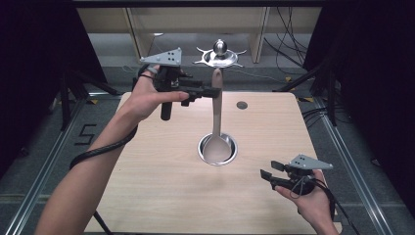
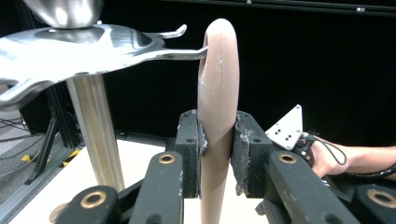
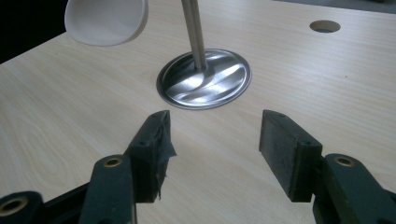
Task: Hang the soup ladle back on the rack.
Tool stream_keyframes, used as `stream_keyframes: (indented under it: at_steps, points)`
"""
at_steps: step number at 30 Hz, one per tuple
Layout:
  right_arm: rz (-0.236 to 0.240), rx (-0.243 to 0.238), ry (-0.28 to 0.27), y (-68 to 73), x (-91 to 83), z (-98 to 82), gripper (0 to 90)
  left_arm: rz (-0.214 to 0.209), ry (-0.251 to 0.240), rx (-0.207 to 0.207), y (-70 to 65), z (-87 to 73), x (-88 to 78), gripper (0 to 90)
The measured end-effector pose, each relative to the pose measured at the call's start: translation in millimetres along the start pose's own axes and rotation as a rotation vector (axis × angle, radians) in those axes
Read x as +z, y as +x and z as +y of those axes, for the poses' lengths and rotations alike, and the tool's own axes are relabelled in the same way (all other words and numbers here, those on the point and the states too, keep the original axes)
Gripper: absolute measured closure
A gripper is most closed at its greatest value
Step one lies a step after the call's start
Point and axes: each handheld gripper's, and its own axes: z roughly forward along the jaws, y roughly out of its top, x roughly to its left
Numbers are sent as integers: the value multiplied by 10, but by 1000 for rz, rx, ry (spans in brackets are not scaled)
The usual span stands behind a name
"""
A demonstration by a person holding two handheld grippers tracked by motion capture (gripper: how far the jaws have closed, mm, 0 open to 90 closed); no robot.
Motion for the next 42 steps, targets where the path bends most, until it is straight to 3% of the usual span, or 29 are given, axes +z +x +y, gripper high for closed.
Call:
stream_keyframes:
  at_steps: [2,3,7,10,14,17,22,28,29,30,32,33,36,39,42]
  points:
    - [11,18,7,10,4,-2,442,-4,-2,-3,8,-5,-2,732]
    - [-7,-8,-3,-3,2,-1,441,-9,-10,-14,14,-15,-2,731]
    - [-5,-9,-3,-2,4,-1,441,-21,-38,-48,27,-48,-8,730]
    - [8,26,13,16,2,-8,442,-29,-60,-69,41,-70,-13,724]
    - [18,28,-8,15,20,-18,442,-31,-86,-99,60,-102,-24,708]
    - [-2,-2,-4,6,15,-14,441,-29,-115,-134,85,-132,-36,696]
    - [11,3,11,9,23,-21,441,-15,-127,-151,95,-145,-33,689]
    - [-2,-12,12,5,22,-24,441,-16,-142,-202,133,-183,-13,688]
    - [-1,-10,6,6,27,-25,441,-19,-148,-214,143,-190,-7,688]
    - [16,29,12,31,24,-28,441,-18,-151,-222,148,-193,-4,683]
    - [23,45,18,40,24,-30,440,-18,-153,-228,156,-196,3,680]
    - [17,13,12,9,30,-32,440,-14,-155,-230,155,-196,5,670]
    - [17,14,12,8,29,-34,441,2,-159,-227,148,-200,8,661]
    - [22,50,21,37,14,-31,439,20,-165,-224,129,-201,1,643]
    - [7,21,7,17,18,-33,439,54,-170,-211,99,-205,-27,606]
